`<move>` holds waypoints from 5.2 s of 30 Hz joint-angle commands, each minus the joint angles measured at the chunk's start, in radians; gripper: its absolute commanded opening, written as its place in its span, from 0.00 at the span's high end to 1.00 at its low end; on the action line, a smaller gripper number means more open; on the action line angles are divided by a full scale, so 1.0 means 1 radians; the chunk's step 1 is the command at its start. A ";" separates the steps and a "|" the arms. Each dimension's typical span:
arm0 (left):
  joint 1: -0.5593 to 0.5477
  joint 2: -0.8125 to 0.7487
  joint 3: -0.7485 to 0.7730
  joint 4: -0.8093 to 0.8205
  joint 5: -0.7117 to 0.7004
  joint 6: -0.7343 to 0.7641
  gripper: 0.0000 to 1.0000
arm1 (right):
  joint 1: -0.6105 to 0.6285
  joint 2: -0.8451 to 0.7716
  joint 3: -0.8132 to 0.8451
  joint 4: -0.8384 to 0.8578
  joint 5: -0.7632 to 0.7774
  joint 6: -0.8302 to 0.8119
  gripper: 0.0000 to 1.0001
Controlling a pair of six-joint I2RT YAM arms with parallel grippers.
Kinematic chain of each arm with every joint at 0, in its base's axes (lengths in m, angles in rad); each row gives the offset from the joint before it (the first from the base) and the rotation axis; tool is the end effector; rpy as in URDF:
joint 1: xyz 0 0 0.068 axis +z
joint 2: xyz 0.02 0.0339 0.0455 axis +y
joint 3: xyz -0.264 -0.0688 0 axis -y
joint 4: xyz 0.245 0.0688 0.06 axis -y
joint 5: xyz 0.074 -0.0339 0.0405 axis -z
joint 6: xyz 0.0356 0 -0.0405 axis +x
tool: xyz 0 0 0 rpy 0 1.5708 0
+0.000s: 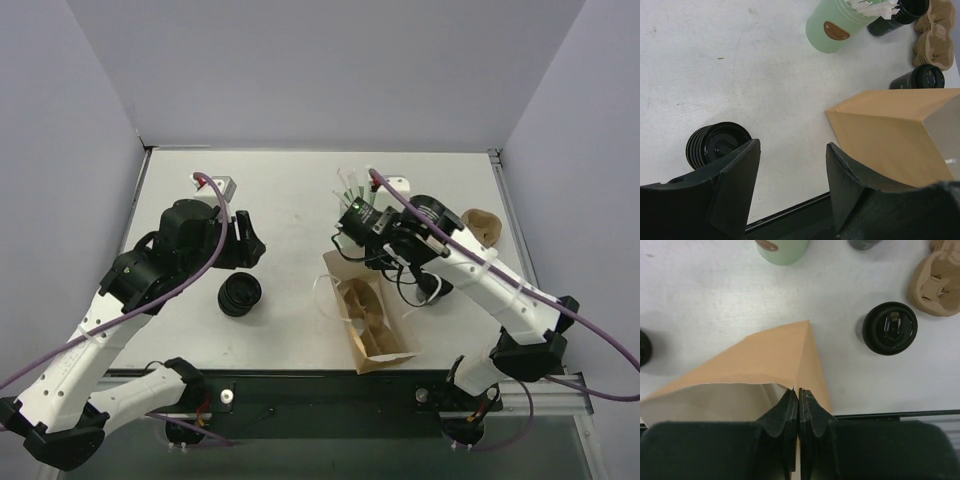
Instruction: Pack the takeout coffee
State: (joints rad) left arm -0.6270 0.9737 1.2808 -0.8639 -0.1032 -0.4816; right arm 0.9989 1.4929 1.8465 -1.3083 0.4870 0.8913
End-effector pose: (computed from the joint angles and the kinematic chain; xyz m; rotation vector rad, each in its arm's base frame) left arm 0.1478 -0.1026 0.4053 0.0956 2.1711 -0.5397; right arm 0.1598 0.2176 0.4318 0.0600 2.3924 0.2682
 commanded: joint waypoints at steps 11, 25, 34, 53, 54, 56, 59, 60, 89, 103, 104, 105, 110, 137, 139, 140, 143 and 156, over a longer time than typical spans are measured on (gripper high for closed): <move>0.000 0.045 0.158 -0.124 0.080 -0.066 0.37 | -0.071 -0.054 -0.096 0.104 -0.059 0.027 1.00; -0.241 0.055 0.123 -0.021 0.180 -0.440 0.39 | -0.284 -0.105 -0.180 0.238 -0.260 -0.036 0.50; -0.390 0.203 0.238 -0.056 0.056 -0.465 0.38 | -0.436 -0.232 -0.176 0.153 -0.469 -0.239 0.44; -0.500 0.270 0.333 -0.030 -0.147 -0.577 0.33 | -0.500 -0.244 -0.162 0.061 -0.599 -0.354 0.44; -0.510 0.279 0.342 -0.041 -0.154 -0.578 0.33 | -0.502 -0.250 -0.191 0.070 -0.602 -0.354 0.47; -0.519 0.286 0.342 -0.037 -0.162 -0.589 0.33 | -0.500 -0.282 -0.286 0.122 -0.607 -0.364 0.51; -0.537 0.301 0.339 -0.027 -0.170 -0.595 0.33 | -0.503 -0.315 -0.365 0.170 -0.610 -0.371 0.55; -0.540 0.313 0.342 -0.046 -0.187 -0.595 0.35 | -0.505 -0.316 -0.375 0.178 -0.620 -0.376 0.57; -0.461 0.285 0.386 -0.051 -0.195 -0.443 1.00 | -0.409 -0.275 -0.371 0.378 -0.563 -0.107 1.00; -0.401 0.304 0.511 -0.070 -0.156 -0.408 1.00 | -0.427 -0.295 -0.343 0.394 -0.576 -0.146 1.00; -0.404 0.290 0.482 -0.073 -0.155 -0.417 1.00 | -0.425 -0.307 -0.375 0.397 -0.580 -0.138 1.00; -0.404 0.278 0.378 -0.066 -0.144 -0.429 1.00 | -0.422 -0.316 -0.419 0.403 -0.581 -0.137 1.00; -0.396 0.223 0.190 0.019 -0.087 -0.466 1.00 | -0.425 -0.333 -0.595 0.457 -0.599 -0.146 1.00; -0.448 0.194 0.292 0.205 -0.049 -0.140 1.00 | -0.335 -0.388 -0.462 0.602 -0.538 -0.241 1.00; -0.461 0.081 0.043 0.378 -0.004 -0.124 1.00 | -0.304 -0.440 -0.570 0.717 -0.509 -0.305 1.00; -0.459 0.053 -0.015 0.416 0.009 -0.127 1.00 | -0.301 -0.485 -0.652 0.751 -0.508 -0.313 1.00; -0.461 0.011 -0.106 0.448 0.045 -0.161 1.00 | -0.281 -0.546 -0.711 0.823 -0.490 -0.357 1.00; -0.456 0.062 -0.002 0.319 -0.027 -0.123 1.00 | -0.275 -0.453 -0.513 0.607 -0.386 -0.204 1.00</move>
State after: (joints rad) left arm -1.0863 1.0420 1.2583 -0.5446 -0.0639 -0.6380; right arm 0.7155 1.0275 1.3170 -0.6605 0.0372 0.5758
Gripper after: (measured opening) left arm 0.023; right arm 0.029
